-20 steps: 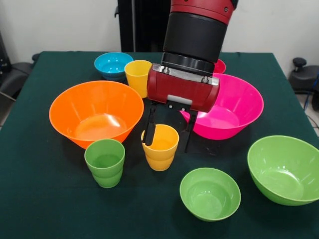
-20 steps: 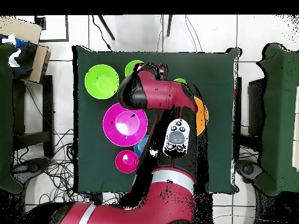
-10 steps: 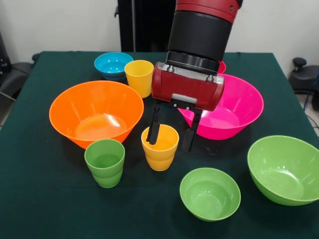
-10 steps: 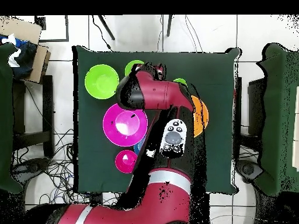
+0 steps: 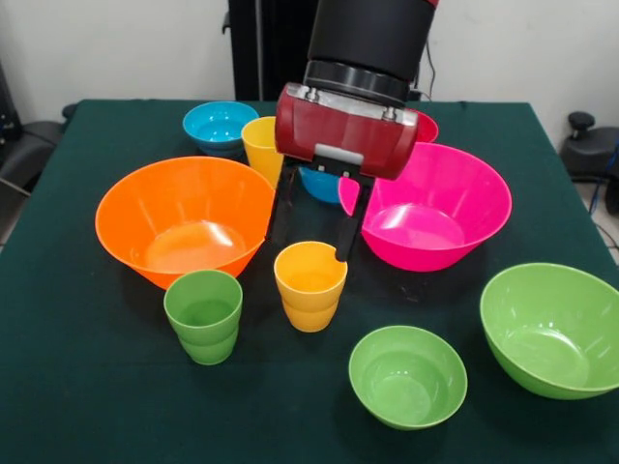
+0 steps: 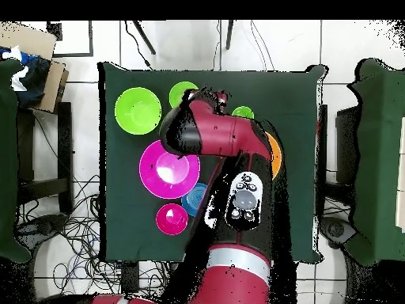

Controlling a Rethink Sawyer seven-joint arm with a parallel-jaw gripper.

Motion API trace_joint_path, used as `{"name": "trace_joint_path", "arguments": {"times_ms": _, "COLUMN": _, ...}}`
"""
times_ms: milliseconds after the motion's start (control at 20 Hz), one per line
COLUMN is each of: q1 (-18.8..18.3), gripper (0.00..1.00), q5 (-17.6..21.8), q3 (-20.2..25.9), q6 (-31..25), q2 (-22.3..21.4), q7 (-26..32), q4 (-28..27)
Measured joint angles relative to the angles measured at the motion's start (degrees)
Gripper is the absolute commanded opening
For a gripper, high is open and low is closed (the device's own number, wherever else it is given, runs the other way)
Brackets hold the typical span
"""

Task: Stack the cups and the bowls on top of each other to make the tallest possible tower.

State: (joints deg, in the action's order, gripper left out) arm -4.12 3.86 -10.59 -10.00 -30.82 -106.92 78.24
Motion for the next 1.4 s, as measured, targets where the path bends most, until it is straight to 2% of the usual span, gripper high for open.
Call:
{"name": "trace_joint_path", "arguments": {"times_ms": 350, "q1": -2.3, "gripper": 1.00, "q5": 0.0, "q3": 0.2, "q6": 0.0, "q2": -3.9, "q7": 0.0, "q4": 4.4}}
{"name": "trace_joint_path", "arguments": {"times_ms": 1200, "q1": -3.2, "gripper": 1.00, "q5": 0.0, "q3": 0.9, "q6": -0.1, "q2": -5.9, "q7": 0.0, "q4": 7.7}}
{"name": "trace_joint_path", "arguments": {"times_ms": 1400, "q1": -4.9, "gripper": 1.00, "q5": 0.0, "q3": 1.4, "q6": -2.5, "q2": -7.1, "q7": 0.0, "q4": 9.4}}
